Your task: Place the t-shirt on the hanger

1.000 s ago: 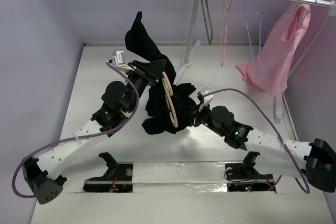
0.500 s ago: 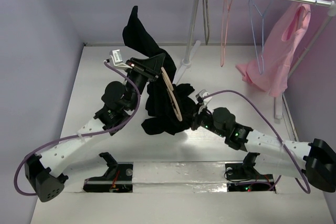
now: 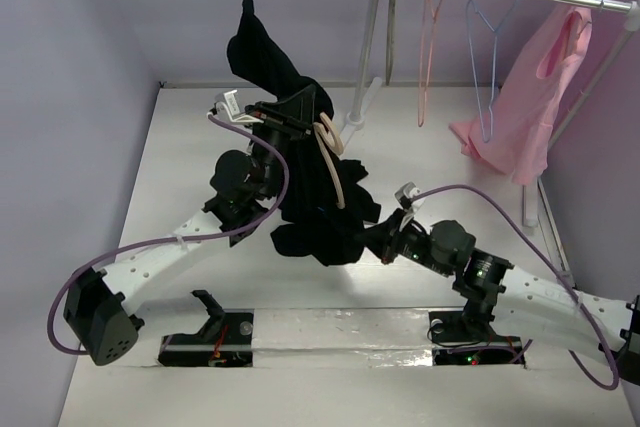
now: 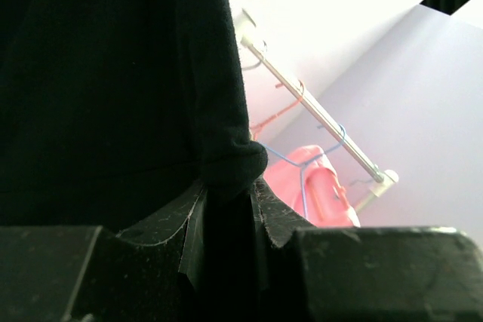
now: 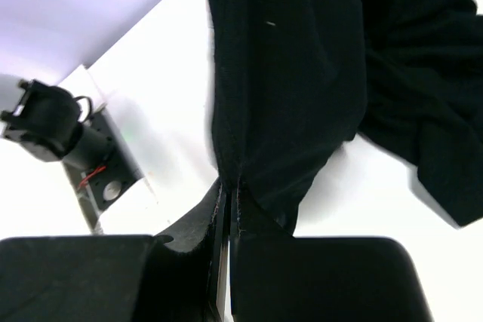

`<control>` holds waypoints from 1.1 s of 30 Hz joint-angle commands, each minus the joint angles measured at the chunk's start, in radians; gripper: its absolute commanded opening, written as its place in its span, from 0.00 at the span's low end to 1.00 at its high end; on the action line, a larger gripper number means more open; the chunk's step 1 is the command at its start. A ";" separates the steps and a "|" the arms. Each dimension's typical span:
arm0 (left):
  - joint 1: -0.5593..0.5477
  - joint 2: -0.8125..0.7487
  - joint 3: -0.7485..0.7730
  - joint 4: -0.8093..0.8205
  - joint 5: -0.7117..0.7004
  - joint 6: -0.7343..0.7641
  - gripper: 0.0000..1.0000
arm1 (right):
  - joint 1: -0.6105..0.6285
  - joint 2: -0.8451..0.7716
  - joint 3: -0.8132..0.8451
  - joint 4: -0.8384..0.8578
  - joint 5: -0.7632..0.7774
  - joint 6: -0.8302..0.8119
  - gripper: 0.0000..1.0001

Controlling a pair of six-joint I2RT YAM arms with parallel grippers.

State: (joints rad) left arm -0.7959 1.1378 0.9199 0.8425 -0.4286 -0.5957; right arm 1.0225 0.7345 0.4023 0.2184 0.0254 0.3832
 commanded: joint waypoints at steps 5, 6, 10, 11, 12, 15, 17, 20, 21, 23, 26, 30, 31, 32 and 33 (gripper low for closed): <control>0.024 -0.013 0.005 0.241 -0.038 0.117 0.00 | 0.017 -0.049 0.125 -0.253 -0.074 0.013 0.00; 0.024 -0.012 0.013 0.225 -0.032 0.100 0.00 | 0.017 -0.043 0.138 -0.270 -0.077 0.013 0.00; 0.024 -0.010 0.059 0.204 -0.004 0.092 0.00 | 0.027 -0.020 0.135 -0.294 -0.090 0.029 0.00; 0.024 -0.004 0.054 0.208 0.011 0.094 0.00 | 0.027 -0.020 0.141 -0.283 -0.102 0.032 0.00; 0.024 -0.001 0.048 0.205 0.019 0.085 0.00 | 0.036 -0.024 0.150 -0.271 -0.108 0.039 0.00; 0.024 0.002 -0.018 0.195 0.048 -0.002 0.00 | 0.036 -0.015 0.220 -0.243 -0.104 0.020 0.00; 0.024 -0.010 -0.091 0.199 0.062 -0.079 0.00 | 0.036 0.012 0.297 -0.243 -0.093 0.002 0.00; 0.024 -0.029 -0.164 0.190 0.079 -0.149 0.00 | 0.036 0.110 0.366 -0.255 -0.091 -0.023 0.00; 0.024 -0.036 -0.177 0.172 0.080 -0.162 0.00 | 0.036 0.141 0.409 -0.275 -0.085 -0.024 0.00; 0.024 -0.074 -0.203 0.135 0.079 -0.177 0.00 | 0.048 0.221 0.440 -0.357 -0.026 -0.027 0.01; 0.024 -0.125 -0.234 0.075 0.083 -0.205 0.00 | 0.048 0.246 0.452 -0.468 0.074 -0.012 0.38; 0.024 -0.162 -0.273 0.036 0.088 -0.242 0.00 | 0.048 0.168 0.425 -0.537 0.084 0.009 0.60; 0.024 -0.162 -0.285 0.038 0.091 -0.254 0.00 | 0.048 0.152 0.420 -0.551 0.082 0.014 0.61; 0.024 -0.164 -0.289 0.040 0.091 -0.256 0.00 | 0.048 0.129 0.423 -0.594 0.087 0.014 0.61; 0.033 -0.165 -0.292 0.041 0.093 -0.257 0.00 | 0.048 0.118 0.425 -0.612 0.096 0.013 0.61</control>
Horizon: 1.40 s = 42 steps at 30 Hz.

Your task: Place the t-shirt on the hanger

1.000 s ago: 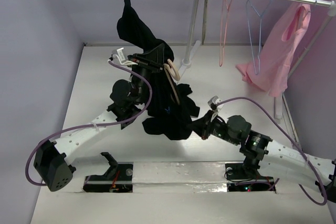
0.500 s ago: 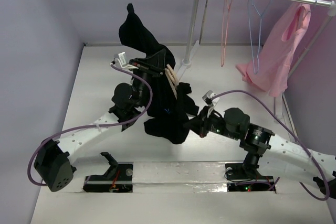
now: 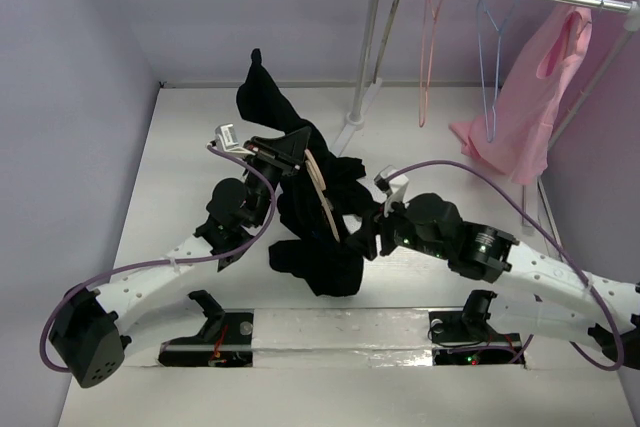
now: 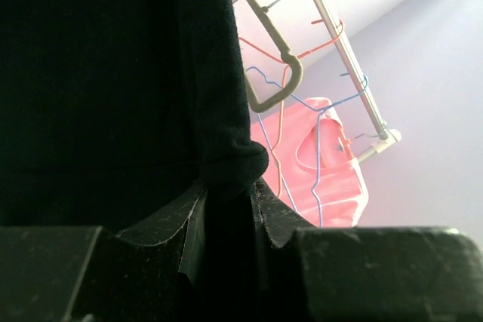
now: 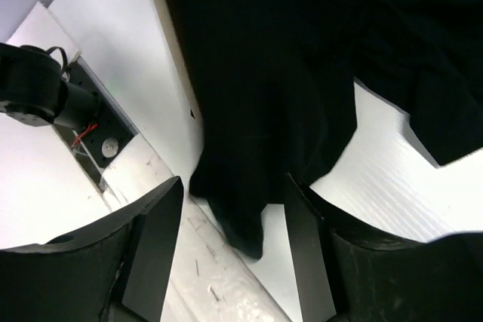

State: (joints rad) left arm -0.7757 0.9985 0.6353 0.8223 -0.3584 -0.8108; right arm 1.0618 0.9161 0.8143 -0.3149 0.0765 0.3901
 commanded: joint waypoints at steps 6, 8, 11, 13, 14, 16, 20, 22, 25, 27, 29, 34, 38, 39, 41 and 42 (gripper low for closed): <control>0.013 -0.014 -0.016 0.084 0.047 -0.067 0.00 | 0.009 -0.045 -0.013 0.045 0.003 0.001 0.63; 0.013 -0.015 -0.016 0.083 0.049 -0.067 0.00 | 0.009 -0.011 -0.014 0.075 -0.010 -0.011 0.63; 0.013 -0.024 -0.014 0.072 0.041 -0.060 0.00 | 0.009 0.029 -0.021 0.085 -0.055 -0.020 0.63; 0.013 -0.024 -0.016 0.074 0.038 -0.057 0.00 | 0.009 0.024 -0.043 0.094 -0.116 -0.020 0.63; 0.013 -0.023 -0.017 0.075 0.038 -0.059 0.00 | 0.009 0.018 -0.052 0.102 -0.141 -0.017 0.63; 0.013 -0.018 -0.017 0.084 0.041 -0.062 0.00 | 0.009 0.010 -0.072 0.105 -0.132 -0.013 0.64; 0.013 -0.001 -0.005 0.084 0.052 -0.064 0.00 | 0.009 0.023 -0.092 0.108 -0.124 -0.019 0.65; 0.022 0.002 -0.002 0.084 0.050 -0.064 0.00 | 0.009 0.033 -0.095 0.111 -0.135 -0.026 0.66; 0.023 0.006 0.000 0.086 0.056 -0.068 0.00 | 0.020 0.047 -0.093 0.103 -0.106 -0.045 0.67; 0.023 0.009 0.000 0.087 0.059 -0.074 0.00 | 0.020 0.081 -0.087 0.114 -0.113 -0.049 0.67; 0.023 0.012 0.000 0.089 0.055 -0.076 0.00 | 0.038 0.115 -0.078 0.134 -0.115 -0.048 0.65; 0.023 0.009 -0.008 0.098 0.047 -0.093 0.00 | 0.107 0.196 -0.041 0.157 -0.003 -0.042 0.48; 0.023 0.015 -0.014 0.109 0.053 -0.106 0.00 | 0.148 0.190 -0.023 0.178 0.100 -0.025 0.36; 0.023 0.017 -0.017 0.110 0.053 -0.108 0.00 | 0.148 0.188 -0.020 0.181 0.142 -0.023 0.36; 0.023 0.020 -0.026 0.115 0.053 -0.117 0.00 | 0.161 0.181 -0.009 0.192 0.183 -0.022 0.33; 0.023 0.019 -0.029 0.117 0.053 -0.120 0.00 | 0.171 0.175 -0.004 0.192 0.218 -0.023 0.32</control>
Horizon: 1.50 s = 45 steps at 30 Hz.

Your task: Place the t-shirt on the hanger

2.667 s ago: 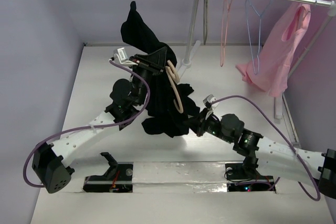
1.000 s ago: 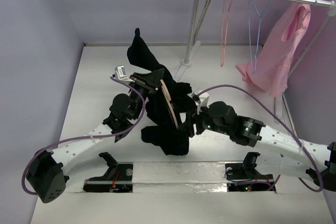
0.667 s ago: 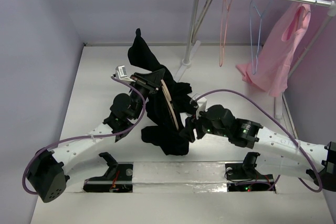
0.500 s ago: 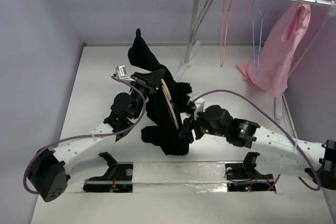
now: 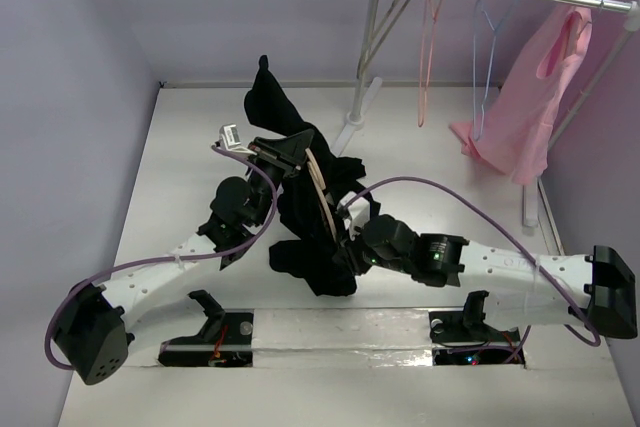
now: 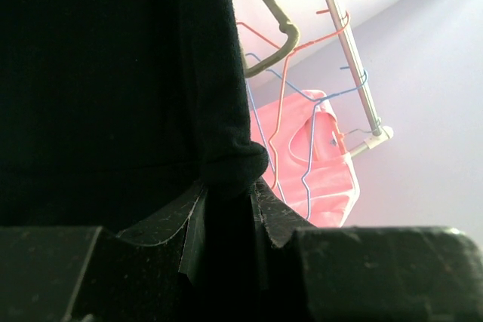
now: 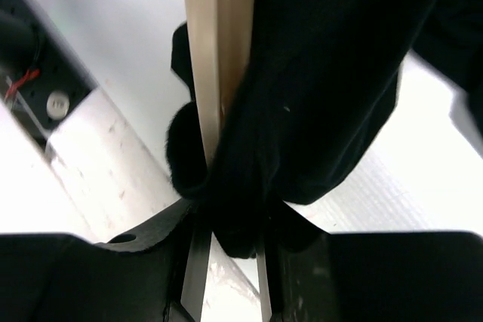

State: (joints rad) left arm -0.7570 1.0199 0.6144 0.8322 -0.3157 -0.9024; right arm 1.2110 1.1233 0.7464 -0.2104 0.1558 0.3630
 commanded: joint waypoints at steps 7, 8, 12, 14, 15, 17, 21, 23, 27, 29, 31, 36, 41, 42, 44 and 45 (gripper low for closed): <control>0.004 0.005 -0.042 0.133 0.010 -0.064 0.00 | 0.022 -0.010 0.117 0.089 0.271 -0.009 0.32; 0.004 0.000 -0.048 0.136 0.009 -0.067 0.00 | 0.022 -0.005 0.117 0.109 0.277 -0.019 0.33; 0.004 -0.027 -0.048 0.117 0.006 -0.063 0.00 | 0.022 0.029 0.126 0.144 0.347 -0.035 0.31; 0.004 -0.041 -0.036 0.085 0.018 -0.053 0.00 | 0.022 0.044 0.133 0.166 0.352 -0.058 0.31; 0.004 -0.046 -0.033 0.071 0.023 -0.053 0.00 | 0.022 0.050 0.137 0.169 0.353 -0.068 0.31; 0.004 -0.056 -0.024 0.048 0.049 -0.052 0.00 | 0.022 0.072 0.151 0.183 0.364 -0.098 0.32; 0.004 -0.064 -0.031 0.047 0.087 -0.085 0.00 | 0.022 0.105 0.165 0.200 0.357 -0.131 0.31; 0.004 -0.076 -0.038 0.039 0.087 -0.090 0.00 | 0.022 0.115 0.163 0.238 0.363 -0.137 0.29; 0.004 -0.101 -0.035 0.007 0.072 -0.073 0.00 | 0.022 0.102 0.128 0.250 0.378 -0.131 0.04; 0.004 -0.106 0.004 -0.047 0.055 -0.037 0.12 | 0.022 0.075 0.119 0.220 0.367 -0.122 0.00; 0.004 -0.106 0.066 -0.137 0.038 0.049 0.36 | 0.022 0.029 0.102 0.182 0.338 -0.107 0.00; 0.013 -0.112 0.157 -0.277 -0.038 0.175 0.77 | 0.022 -0.094 0.065 0.044 0.252 -0.072 0.00; 0.038 -0.113 0.211 -0.343 -0.088 0.244 0.81 | 0.022 -0.206 0.027 -0.030 0.246 -0.039 0.00; 0.059 -0.104 0.222 -0.358 -0.104 0.250 0.81 | 0.022 -0.239 0.015 -0.043 0.251 -0.036 0.00; 0.082 -0.090 0.240 -0.380 -0.109 0.260 0.81 | 0.022 -0.269 0.007 -0.066 0.252 -0.029 0.00; 0.093 -0.087 0.245 -0.383 -0.108 0.261 0.81 | 0.022 -0.292 0.002 -0.072 0.248 -0.024 0.00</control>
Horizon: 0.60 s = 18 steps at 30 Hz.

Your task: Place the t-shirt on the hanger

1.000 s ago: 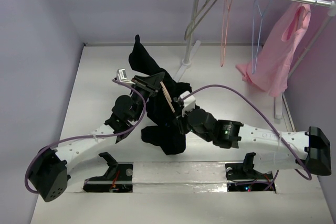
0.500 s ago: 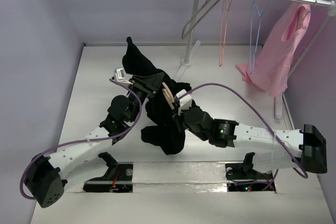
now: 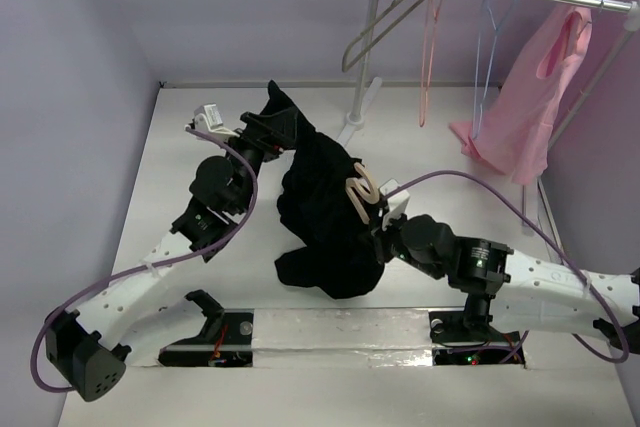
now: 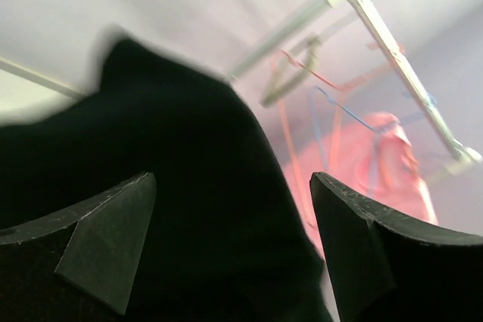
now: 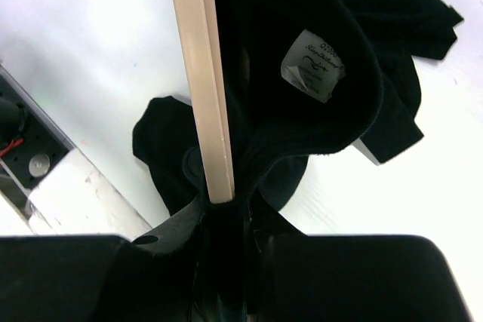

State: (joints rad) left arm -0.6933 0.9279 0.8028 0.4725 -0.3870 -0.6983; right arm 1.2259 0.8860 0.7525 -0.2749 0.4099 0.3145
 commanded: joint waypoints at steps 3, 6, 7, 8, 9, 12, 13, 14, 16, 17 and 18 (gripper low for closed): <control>0.061 0.025 0.081 -0.025 -0.035 0.072 0.81 | 0.007 -0.079 -0.018 -0.018 -0.023 0.029 0.00; 0.089 0.057 0.117 -0.029 -0.015 0.086 0.81 | 0.007 -0.091 -0.022 -0.024 -0.031 0.037 0.00; 0.101 0.068 0.128 -0.037 -0.007 0.089 0.81 | 0.007 -0.099 -0.030 -0.024 -0.031 0.038 0.00; 0.113 0.089 0.145 -0.038 -0.001 0.089 0.81 | 0.007 -0.102 -0.033 -0.023 -0.033 0.038 0.00; 0.113 0.098 0.151 -0.040 0.017 0.086 0.81 | 0.007 -0.105 -0.035 -0.021 -0.031 0.040 0.00; 0.133 0.129 0.157 -0.031 0.039 0.077 0.79 | 0.007 -0.120 -0.041 -0.017 -0.031 0.041 0.00; 0.133 0.135 0.154 -0.003 0.057 0.074 0.78 | 0.007 -0.125 -0.044 -0.015 -0.031 0.041 0.00; 0.144 0.138 0.144 0.011 0.072 0.071 0.74 | 0.007 -0.127 -0.047 -0.018 -0.028 0.041 0.00; 0.144 0.134 0.127 0.043 0.099 0.069 0.73 | 0.007 -0.131 -0.045 -0.027 -0.014 0.043 0.00; 0.144 0.118 0.096 0.054 0.103 0.069 0.73 | 0.007 -0.133 -0.044 -0.032 -0.008 0.044 0.00; 0.144 0.106 0.078 0.076 0.100 0.071 0.73 | 0.007 -0.139 -0.042 -0.038 -0.003 0.046 0.00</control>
State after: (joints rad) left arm -0.5545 1.0752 0.9066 0.4431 -0.3248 -0.6361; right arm 1.2259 0.7761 0.7021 -0.3573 0.3820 0.3542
